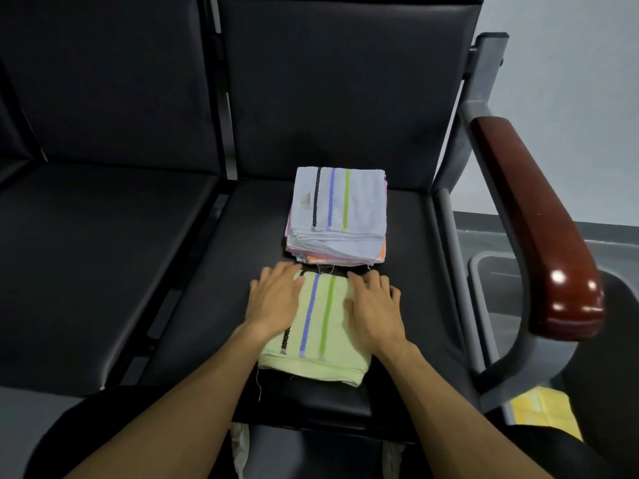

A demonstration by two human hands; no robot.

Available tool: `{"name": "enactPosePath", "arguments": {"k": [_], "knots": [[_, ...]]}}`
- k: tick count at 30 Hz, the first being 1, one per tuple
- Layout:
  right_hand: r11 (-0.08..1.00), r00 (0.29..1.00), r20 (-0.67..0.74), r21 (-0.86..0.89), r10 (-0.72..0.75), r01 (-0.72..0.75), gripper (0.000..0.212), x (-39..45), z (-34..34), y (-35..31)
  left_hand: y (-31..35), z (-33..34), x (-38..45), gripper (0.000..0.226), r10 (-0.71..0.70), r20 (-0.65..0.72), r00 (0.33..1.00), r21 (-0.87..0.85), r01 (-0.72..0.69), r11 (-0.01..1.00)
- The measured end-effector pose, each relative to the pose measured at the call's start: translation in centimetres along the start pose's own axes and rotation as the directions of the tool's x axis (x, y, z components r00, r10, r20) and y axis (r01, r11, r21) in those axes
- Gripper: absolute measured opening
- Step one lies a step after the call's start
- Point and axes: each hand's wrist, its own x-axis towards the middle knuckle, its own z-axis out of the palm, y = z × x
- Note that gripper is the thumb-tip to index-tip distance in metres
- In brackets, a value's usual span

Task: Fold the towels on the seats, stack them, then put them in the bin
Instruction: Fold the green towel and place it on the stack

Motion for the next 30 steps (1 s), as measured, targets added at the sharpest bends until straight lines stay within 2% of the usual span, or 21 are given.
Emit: {"name": "enactPosePath", "arguments": {"k": [2, 4, 6, 9, 11, 14, 17, 20, 25, 28, 30], "knots": [[0.999, 1.000, 0.011, 0.031, 0.022, -0.022, 0.045, 0.6, -0.9, -0.1, -0.1, -0.8, 0.5, 0.047, -0.057, 0.021, 0.998, -0.058, 0.058, 0.997], [0.997, 0.999, 0.033, 0.060, 0.042, -0.044, 0.036, 0.8, -1.5, -0.2, -0.1, -1.1, 0.7, 0.053, -0.084, 0.094, 0.992, -0.026, 0.086, 0.996], [0.995, 0.998, 0.047, 0.091, 0.042, -0.046, 0.027, 0.7, -1.8, -0.2, 0.1, -1.1, 0.7, 0.049, -0.100, 0.132, 0.986, -0.022, 0.103, 0.994], [0.981, 1.000, 0.019, 0.194, -0.017, 0.013, 0.020, -0.2, -2.4, -0.6, 0.6, -1.1, 0.1, 0.040, -0.092, 0.080, 0.993, -0.075, 0.098, 0.992], [0.948, 0.999, 0.005, 0.314, -0.052, 0.048, 0.025, -1.1, -3.2, -1.3, 0.9, -1.3, -0.5, 0.045, -0.100, 0.044, 0.994, -0.149, 0.105, 0.983], [0.875, 0.999, -0.021, 0.482, -0.040, 0.045, 0.030, -2.4, -4.4, -1.8, 1.1, -2.2, -1.3, 0.053, -0.169, 0.063, 0.984, -0.277, 0.180, 0.944], [0.819, 0.997, -0.071, 0.572, -0.016, 0.054, 0.038, -3.3, -5.2, -1.2, 0.9, -3.6, -1.7, 0.035, -0.180, 0.082, 0.980, -0.285, 0.196, 0.938], [0.741, 0.988, -0.135, 0.671, 0.076, 0.034, 0.038, -2.8, -6.3, -0.4, 1.3, -5.2, -1.9, 0.021, -0.116, 0.084, 0.990, -0.418, 0.140, 0.898], [0.638, 0.947, -0.263, 0.765, 0.187, 0.087, 0.032, 2.6, -9.8, -0.3, 3.6, -8.8, 1.9, 0.019, -0.068, -0.095, 0.993, -0.509, 0.010, 0.860], [0.658, 0.918, -0.338, 0.743, 0.207, 0.125, 0.033, 9.0, -12.4, -0.6, 5.2, -11.0, 7.5, 0.023, -0.120, -0.235, 0.965, -0.524, -0.022, 0.851], [0.688, 0.905, -0.352, 0.720, 0.239, 0.098, 0.039, 12.3, -13.6, -1.0, 6.2, -12.1, 10.5, 0.030, -0.154, -0.372, 0.915, -0.523, -0.070, 0.849]]}}
